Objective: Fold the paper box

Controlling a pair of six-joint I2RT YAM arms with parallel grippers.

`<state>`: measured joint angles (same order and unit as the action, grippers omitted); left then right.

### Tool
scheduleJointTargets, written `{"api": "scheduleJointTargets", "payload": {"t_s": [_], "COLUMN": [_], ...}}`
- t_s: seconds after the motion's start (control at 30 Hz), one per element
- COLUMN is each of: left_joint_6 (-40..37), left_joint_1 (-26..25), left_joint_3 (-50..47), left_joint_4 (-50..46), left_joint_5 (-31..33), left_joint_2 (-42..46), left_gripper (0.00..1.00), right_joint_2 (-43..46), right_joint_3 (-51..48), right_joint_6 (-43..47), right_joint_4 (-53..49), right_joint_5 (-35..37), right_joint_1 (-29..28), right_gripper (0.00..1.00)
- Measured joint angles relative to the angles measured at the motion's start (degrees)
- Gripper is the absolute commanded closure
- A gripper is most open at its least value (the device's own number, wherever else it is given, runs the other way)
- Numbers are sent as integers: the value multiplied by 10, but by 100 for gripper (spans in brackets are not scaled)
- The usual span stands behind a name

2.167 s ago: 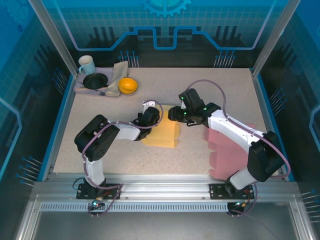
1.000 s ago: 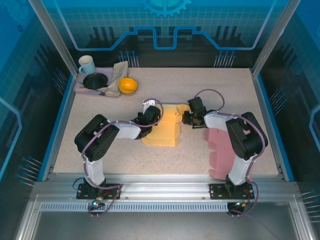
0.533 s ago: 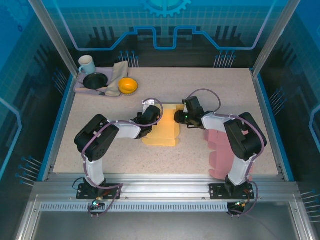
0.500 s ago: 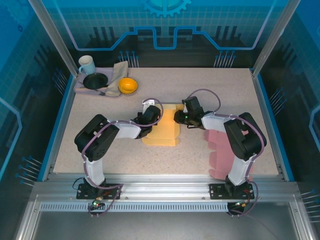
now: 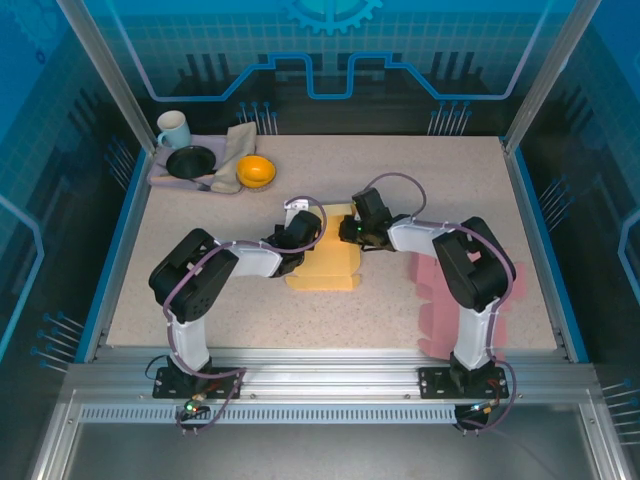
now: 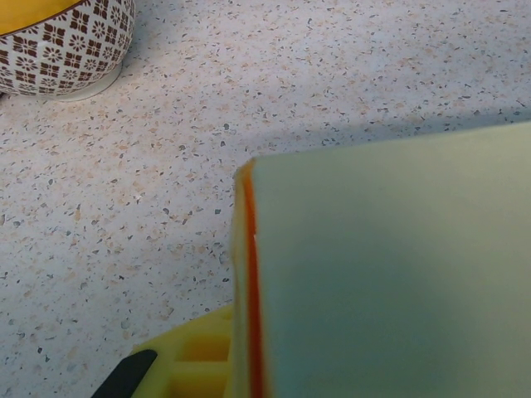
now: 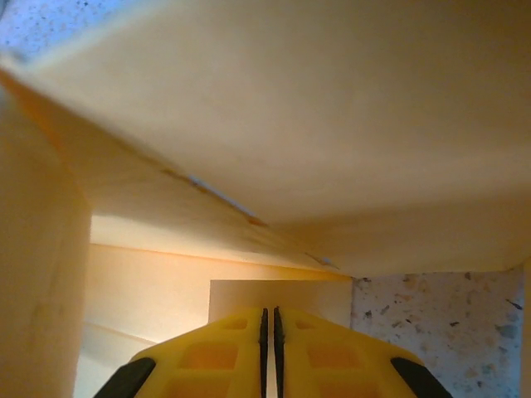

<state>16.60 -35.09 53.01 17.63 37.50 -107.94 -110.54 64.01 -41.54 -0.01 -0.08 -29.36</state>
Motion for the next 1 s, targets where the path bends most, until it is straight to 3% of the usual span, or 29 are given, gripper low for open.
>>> {"api": "scheduleJointTargets", "payload": {"t_s": [0.27,0.47,0.6,0.73,0.83,1.0], "left_joint_6": [1,1,5,5,7,7], "left_joint_1": [0,0,0,0,0,0], "left_joint_3": [2,5,5,5,5,5], "left_joint_4": [-5,-11,-12,-12,-12,-12], "left_joint_5": [2,2,2,2,2,2], "left_joint_2": [0,0,0,0,0,0], "left_gripper": [94,93,93,93,93,93], "right_joint_2": [19,83,135,165,172,172], "right_joint_3": [-6,-7,-3,23,73,154], "right_joint_6": [3,35,70,131,241,520], "right_joint_4": [-25,-83,-127,-188,-238,-265], "right_joint_5": [-2,-27,-50,-59,-62,-93], "right_joint_1": [-3,3,31,67,90,125], "right_gripper": [82,80,77,67,65,62]}}
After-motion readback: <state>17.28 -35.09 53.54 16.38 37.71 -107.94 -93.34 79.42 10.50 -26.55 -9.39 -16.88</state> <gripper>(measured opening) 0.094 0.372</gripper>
